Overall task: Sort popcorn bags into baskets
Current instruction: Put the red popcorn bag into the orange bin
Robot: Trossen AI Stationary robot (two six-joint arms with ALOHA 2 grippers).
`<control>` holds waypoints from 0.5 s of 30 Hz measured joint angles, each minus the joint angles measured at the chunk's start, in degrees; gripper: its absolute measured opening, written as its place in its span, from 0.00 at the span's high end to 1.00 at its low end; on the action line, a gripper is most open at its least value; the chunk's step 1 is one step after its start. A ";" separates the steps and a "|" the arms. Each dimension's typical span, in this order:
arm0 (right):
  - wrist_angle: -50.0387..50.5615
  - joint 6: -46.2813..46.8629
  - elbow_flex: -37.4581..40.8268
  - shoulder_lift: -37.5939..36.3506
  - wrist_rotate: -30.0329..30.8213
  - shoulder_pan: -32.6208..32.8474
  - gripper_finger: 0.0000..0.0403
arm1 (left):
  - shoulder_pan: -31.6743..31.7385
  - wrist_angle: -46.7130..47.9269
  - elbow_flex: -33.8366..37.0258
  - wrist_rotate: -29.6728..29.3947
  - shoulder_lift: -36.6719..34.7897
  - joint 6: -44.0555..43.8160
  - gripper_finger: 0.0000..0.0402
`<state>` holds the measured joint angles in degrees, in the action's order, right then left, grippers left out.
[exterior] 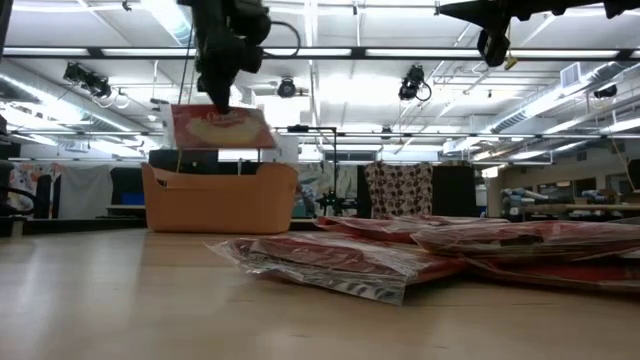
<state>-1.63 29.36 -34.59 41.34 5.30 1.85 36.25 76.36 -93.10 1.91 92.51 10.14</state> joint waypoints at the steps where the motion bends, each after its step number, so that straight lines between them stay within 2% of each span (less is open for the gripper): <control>1: 0.00 0.00 0.00 0.01 0.52 0.00 0.80 | 1.22 -0.69 0.00 -1.38 -0.02 1.61 0.96; 7: 0.02 0.00 0.00 0.00 4.75 0.00 0.80 | 5.07 -8.39 0.05 -8.01 0.07 16.13 0.96; 10: 0.04 0.02 0.00 0.02 6.93 0.00 0.80 | 5.51 -13.35 1.62 -8.20 0.08 26.16 0.96; 15: 0.07 0.03 0.00 0.00 10.63 0.00 0.80 | 5.33 -14.75 7.09 -6.62 0.23 40.76 0.95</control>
<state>-1.56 29.39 -34.59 41.35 15.94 1.85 41.58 61.62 -86.01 -4.71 92.74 50.90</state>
